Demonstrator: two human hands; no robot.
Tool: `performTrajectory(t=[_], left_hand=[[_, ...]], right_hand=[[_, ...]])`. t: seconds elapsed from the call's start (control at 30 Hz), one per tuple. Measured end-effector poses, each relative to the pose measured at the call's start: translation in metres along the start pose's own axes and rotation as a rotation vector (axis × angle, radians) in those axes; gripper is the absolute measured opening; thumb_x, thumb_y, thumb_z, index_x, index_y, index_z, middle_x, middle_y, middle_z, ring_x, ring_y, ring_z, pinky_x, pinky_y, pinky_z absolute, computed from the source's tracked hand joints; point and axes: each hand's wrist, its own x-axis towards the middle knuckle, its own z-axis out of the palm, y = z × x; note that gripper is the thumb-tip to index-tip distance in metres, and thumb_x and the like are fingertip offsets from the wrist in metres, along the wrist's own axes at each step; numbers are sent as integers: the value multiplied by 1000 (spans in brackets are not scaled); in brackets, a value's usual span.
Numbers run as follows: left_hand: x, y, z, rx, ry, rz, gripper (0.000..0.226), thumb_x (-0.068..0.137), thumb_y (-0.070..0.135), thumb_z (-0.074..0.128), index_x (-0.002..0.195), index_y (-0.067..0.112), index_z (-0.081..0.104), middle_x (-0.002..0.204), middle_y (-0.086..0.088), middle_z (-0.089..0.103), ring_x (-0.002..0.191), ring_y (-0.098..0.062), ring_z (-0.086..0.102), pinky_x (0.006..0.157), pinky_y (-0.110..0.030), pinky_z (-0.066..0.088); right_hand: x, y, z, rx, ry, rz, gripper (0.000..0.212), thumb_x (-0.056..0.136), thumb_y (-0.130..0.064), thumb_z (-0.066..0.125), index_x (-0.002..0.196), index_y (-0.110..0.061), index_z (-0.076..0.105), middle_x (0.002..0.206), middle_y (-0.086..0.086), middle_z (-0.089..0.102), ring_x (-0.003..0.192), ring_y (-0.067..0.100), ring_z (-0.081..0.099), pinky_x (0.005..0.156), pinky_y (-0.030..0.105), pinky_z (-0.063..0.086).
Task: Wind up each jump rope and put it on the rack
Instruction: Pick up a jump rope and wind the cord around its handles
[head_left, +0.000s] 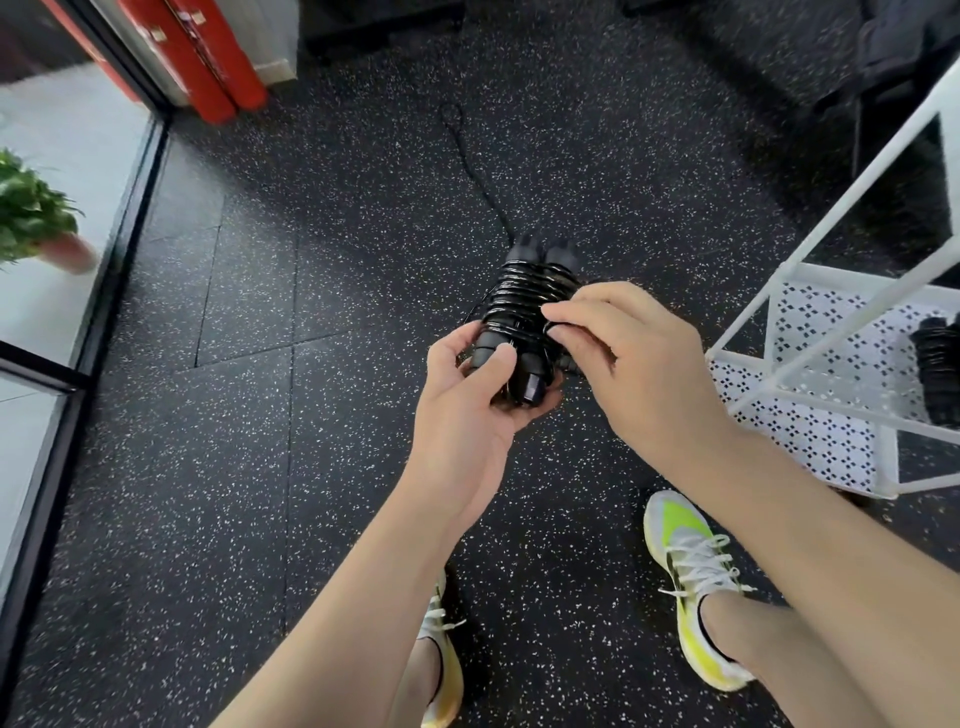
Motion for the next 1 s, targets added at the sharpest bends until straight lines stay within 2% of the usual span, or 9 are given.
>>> performTrajectory(t=[0.13, 0.23, 0.3, 0.37, 0.47, 0.57, 0.7, 0.87, 1.0], left_hand=[[5, -4, -4, 120, -10, 8, 44, 97, 13, 65, 138, 8, 50, 131, -18, 64, 106, -33, 69, 83, -43, 58], [7, -6, -7, 246, -74, -4, 36, 97, 6, 65, 132, 5, 56, 117, -14, 70, 98, -30, 68, 87, -47, 58], [8, -7, -7, 252, -79, -26, 32, 101, 0, 58, 132, 1, 55, 116, -16, 71, 97, -31, 70, 92, -52, 58], [8, -7, -7, 251, -85, -36, 31, 102, -1, 56, 132, -1, 54, 119, -18, 72, 98, -35, 70, 91, -51, 59], [7, -5, -5, 253, -117, -47, 26, 102, 1, 55, 128, 1, 57, 113, -16, 74, 93, -38, 69, 78, -38, 60], [7, -4, -3, 223, -144, -58, 23, 102, 3, 56, 124, 0, 57, 110, -17, 73, 90, -37, 68, 74, -35, 58], [8, -4, -1, 212, -160, -48, 24, 102, 4, 56, 125, -1, 55, 107, -16, 72, 87, -34, 67, 71, -34, 57], [9, -14, -4, 385, -89, 17, 33, 100, 11, 64, 131, 7, 53, 115, -17, 72, 86, -37, 72, 64, -33, 56], [14, -23, -2, 436, -14, 34, 49, 90, 22, 74, 133, 12, 54, 120, -14, 71, 96, -28, 72, 76, -38, 58]], right_hand=[[4, -3, -5, 72, -127, 85, 9, 97, -10, 65, 104, -12, 69, 105, -4, 62, 94, 9, 58, 83, 31, 51], [7, -2, -11, 39, -220, 122, 7, 97, -16, 65, 102, -20, 66, 103, -11, 62, 90, 10, 60, 81, 39, 53], [8, -2, -14, 11, -244, 162, 7, 97, -18, 64, 101, -24, 66, 101, -13, 63, 88, 8, 59, 82, 37, 52], [10, -4, -16, 8, -253, 222, 7, 98, -19, 64, 101, -26, 66, 97, -15, 62, 87, 4, 58, 83, 28, 49], [13, -4, -21, 23, -241, 303, 6, 97, -19, 65, 99, -25, 67, 86, -22, 60, 81, 2, 58, 77, 10, 41], [17, -3, -28, 97, -203, 358, 7, 96, -15, 67, 99, -20, 70, 86, -21, 66, 87, -4, 62, 74, 3, 40], [19, -3, -33, 188, -171, 415, 9, 95, -12, 67, 98, -19, 72, 88, -16, 72, 85, -3, 65, 73, 4, 43], [15, -2, -30, 264, -156, 452, 8, 91, -16, 73, 97, -22, 75, 86, -15, 73, 82, 1, 68, 77, 13, 50], [6, -3, -21, 339, -77, 529, 9, 90, -16, 76, 97, -19, 70, 87, -11, 72, 76, 4, 70, 73, 18, 56]])
